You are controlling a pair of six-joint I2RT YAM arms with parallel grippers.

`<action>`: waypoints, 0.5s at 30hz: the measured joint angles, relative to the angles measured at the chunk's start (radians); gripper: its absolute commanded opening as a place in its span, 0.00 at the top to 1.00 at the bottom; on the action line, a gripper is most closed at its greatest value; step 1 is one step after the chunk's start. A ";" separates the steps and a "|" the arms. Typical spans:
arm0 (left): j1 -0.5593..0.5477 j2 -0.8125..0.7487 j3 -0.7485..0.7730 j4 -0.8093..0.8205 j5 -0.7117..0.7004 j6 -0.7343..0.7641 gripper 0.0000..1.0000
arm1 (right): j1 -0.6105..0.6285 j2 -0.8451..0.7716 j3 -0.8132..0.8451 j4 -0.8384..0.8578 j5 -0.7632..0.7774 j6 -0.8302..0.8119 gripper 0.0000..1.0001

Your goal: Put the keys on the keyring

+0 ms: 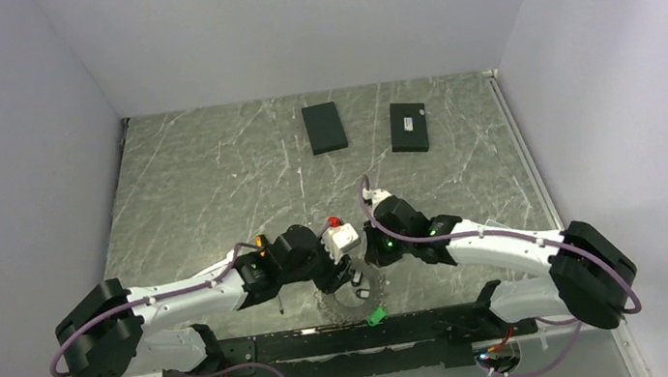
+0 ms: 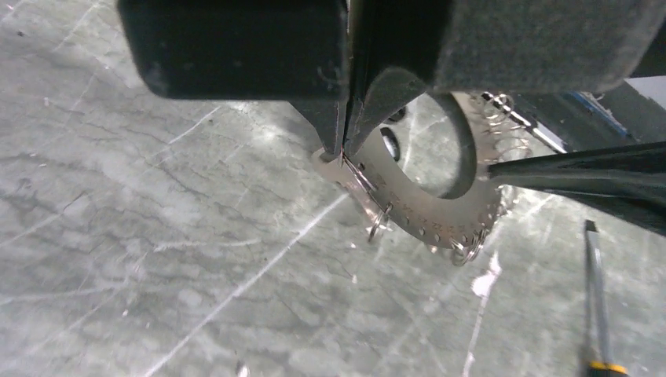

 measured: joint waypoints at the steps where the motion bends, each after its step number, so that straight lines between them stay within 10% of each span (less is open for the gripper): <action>1: 0.000 0.000 0.000 0.000 -0.001 0.000 0.50 | 0.000 -0.010 0.011 -0.010 0.002 -0.005 1.00; 15: 0.000 -0.071 -0.003 0.002 -0.024 0.003 0.50 | 0.000 -0.119 0.136 -0.135 0.026 -0.095 1.00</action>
